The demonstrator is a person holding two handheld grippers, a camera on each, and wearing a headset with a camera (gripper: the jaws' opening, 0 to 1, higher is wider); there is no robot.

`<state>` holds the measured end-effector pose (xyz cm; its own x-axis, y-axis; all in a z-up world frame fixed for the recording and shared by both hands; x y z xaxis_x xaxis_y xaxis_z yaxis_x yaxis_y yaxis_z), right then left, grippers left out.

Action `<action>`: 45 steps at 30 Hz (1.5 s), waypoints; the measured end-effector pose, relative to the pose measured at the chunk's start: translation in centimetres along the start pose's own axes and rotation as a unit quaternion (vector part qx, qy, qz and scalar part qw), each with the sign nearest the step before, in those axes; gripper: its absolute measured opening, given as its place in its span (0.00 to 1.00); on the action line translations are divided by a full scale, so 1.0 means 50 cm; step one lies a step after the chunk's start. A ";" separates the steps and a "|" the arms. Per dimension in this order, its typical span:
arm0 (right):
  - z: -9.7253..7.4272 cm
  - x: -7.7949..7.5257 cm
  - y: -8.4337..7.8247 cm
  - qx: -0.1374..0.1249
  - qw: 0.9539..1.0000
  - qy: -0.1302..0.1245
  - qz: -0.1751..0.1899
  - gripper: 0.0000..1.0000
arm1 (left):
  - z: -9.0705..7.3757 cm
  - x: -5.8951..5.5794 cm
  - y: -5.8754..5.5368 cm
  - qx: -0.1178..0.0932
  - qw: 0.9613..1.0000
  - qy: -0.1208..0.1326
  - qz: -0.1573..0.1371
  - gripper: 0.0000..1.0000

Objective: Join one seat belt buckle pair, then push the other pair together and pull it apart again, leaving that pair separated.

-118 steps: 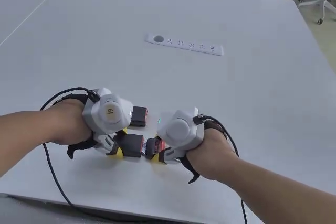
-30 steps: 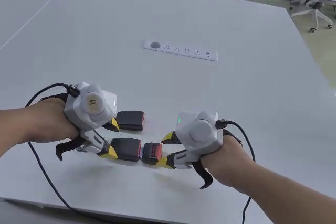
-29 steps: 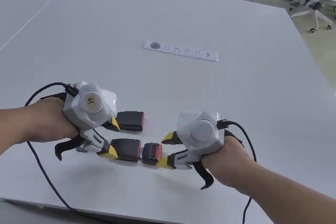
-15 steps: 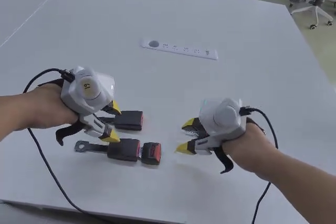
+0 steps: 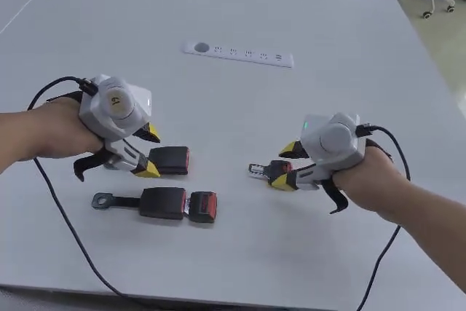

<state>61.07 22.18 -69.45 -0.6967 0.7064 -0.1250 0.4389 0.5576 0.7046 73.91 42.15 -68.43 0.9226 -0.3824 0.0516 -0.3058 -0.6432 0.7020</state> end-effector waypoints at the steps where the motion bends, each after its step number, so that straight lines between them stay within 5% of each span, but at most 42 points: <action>1: 0.000 -0.003 -0.006 0.005 1.000 0.001 -0.004 0.34 | 0.003 0.001 -0.004 0.004 1.000 -0.003 0.001 0.43; 11: 0.016 -0.009 -0.035 0.027 0.999 0.032 -0.023 0.31 | 0.030 0.011 -0.033 0.034 0.999 -0.018 0.015 0.41; 22: 0.023 -0.013 -0.044 0.025 0.998 0.065 -0.010 0.32 | 0.048 0.008 -0.035 0.039 0.998 -0.049 0.031 0.36; 45: 0.030 -0.016 -0.043 0.033 0.995 0.092 -0.024 0.32 | 0.051 0.010 -0.034 0.049 0.997 -0.054 0.028 0.33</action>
Point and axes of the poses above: the centre of the closed fingertips' face, and the gripper's own axes: z roughly forward along the fingers, x roughly to its left, y roughly out of its top, the point moved 3 cm from there along -z, roughly backward along the fingers, and after that the axes turned 12 degrees about -x, right-handed, at the moved point
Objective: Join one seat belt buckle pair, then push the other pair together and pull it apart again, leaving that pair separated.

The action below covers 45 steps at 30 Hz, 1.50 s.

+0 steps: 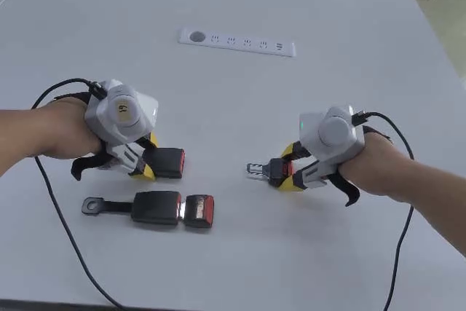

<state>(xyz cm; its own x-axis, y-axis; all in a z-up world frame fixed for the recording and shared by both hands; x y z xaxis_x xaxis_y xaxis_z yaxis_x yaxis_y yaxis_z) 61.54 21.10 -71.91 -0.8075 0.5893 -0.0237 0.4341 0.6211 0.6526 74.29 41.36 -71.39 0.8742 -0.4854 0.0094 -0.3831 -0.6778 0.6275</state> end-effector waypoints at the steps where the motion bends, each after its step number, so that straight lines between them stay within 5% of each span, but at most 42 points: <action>1: 0.000 0.000 0.000 0.001 1.000 0.000 0.000 0.32 | 0.000 0.000 0.000 0.001 1.000 0.000 0.001 0.33; 12: 0.018 0.010 0.023 -0.002 1.000 -0.001 -0.002 0.32 | -0.001 -0.001 -0.001 -0.002 1.000 0.007 -0.006 0.33; 32: 0.125 0.031 0.151 -0.030 0.999 0.003 -0.020 0.32 | -0.001 -0.002 0.000 0.004 1.000 0.013 -0.018 0.33; 45: 0.156 0.017 0.186 -0.029 0.999 -0.008 -0.028 0.32 | -0.001 -0.001 0.000 0.007 1.000 0.016 -0.021 0.33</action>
Point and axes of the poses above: the centre of the closed fingertips' face, and the gripper's own axes: z roughly forward along the fingers, x roughly to its left, y roughly out of its top, the point moved 3 cm from there along -z, roughly backward along the fingers, and after that the axes turned 12 degrees about -x, right-handed, at the moved point
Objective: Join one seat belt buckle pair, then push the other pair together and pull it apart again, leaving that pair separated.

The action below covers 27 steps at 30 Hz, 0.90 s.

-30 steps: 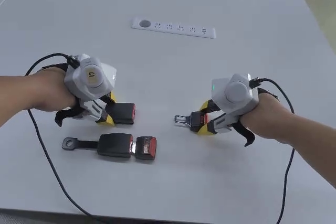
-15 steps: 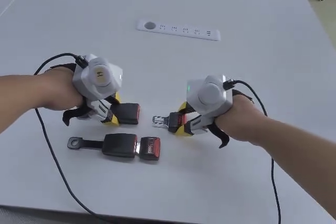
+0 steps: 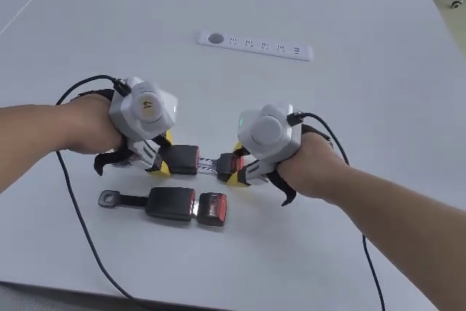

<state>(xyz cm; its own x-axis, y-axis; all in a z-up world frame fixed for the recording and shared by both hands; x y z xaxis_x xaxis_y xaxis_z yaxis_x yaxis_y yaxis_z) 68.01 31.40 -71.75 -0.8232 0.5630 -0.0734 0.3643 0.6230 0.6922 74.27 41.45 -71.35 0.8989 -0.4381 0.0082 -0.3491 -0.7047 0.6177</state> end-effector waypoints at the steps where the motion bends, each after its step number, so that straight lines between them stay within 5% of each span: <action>1: 0.000 0.000 0.001 -0.001 1.000 0.000 -0.001 0.32 | 0.000 0.000 0.000 0.000 1.000 0.000 0.000 0.33; 27: 0.023 -0.009 0.024 -0.013 1.000 0.016 -0.012 0.30 | 0.001 0.000 0.000 -0.007 1.000 -0.010 0.012 0.31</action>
Point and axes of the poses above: the centre of the closed fingertips' face, and the gripper's own axes: z roughly forward along the fingers, x roughly to its left, y roughly out of its top, the point moved 3 cm from there along -z, roughly backward along the fingers, and after that the axes turned 12 degrees about -x, right-handed, at the moved point
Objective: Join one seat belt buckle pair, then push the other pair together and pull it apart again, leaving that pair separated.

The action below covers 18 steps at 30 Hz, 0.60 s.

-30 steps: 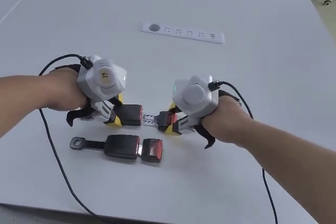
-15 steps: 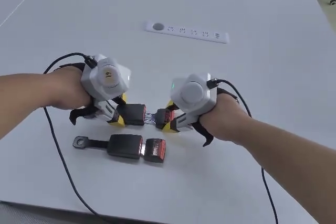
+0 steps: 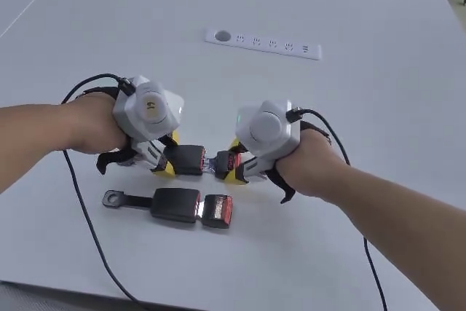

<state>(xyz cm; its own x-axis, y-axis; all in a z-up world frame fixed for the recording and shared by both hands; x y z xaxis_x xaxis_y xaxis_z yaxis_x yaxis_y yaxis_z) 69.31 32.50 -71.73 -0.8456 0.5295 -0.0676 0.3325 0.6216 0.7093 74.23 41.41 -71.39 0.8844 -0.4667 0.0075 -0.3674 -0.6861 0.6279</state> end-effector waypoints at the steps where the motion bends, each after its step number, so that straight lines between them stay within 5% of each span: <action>1: 0.001 0.000 0.001 0.000 1.000 0.001 0.000 0.30 | 0.000 0.000 -0.001 -0.002 1.000 0.000 0.000 0.31; 18: 0.018 0.001 0.015 0.000 1.000 0.010 -0.003 0.29 | 0.001 0.001 -0.001 -0.012 1.000 -0.011 0.011 0.31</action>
<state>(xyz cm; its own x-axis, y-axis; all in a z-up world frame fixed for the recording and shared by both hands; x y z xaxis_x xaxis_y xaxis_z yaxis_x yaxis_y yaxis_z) 69.91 33.53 -71.83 -0.8555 0.5144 -0.0587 0.3272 0.6251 0.7087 74.29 41.40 -71.49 0.8696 -0.4938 0.0050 -0.3795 -0.6618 0.6465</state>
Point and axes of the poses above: the centre of the closed fingertips' face, and the gripper's own axes: z roughly forward along the fingers, x roughly to its left, y roughly out of its top, the point moved 3 cm from there along -z, roughly backward along the fingers, and after that the axes turned 12 degrees about -x, right-handed, at the moved point
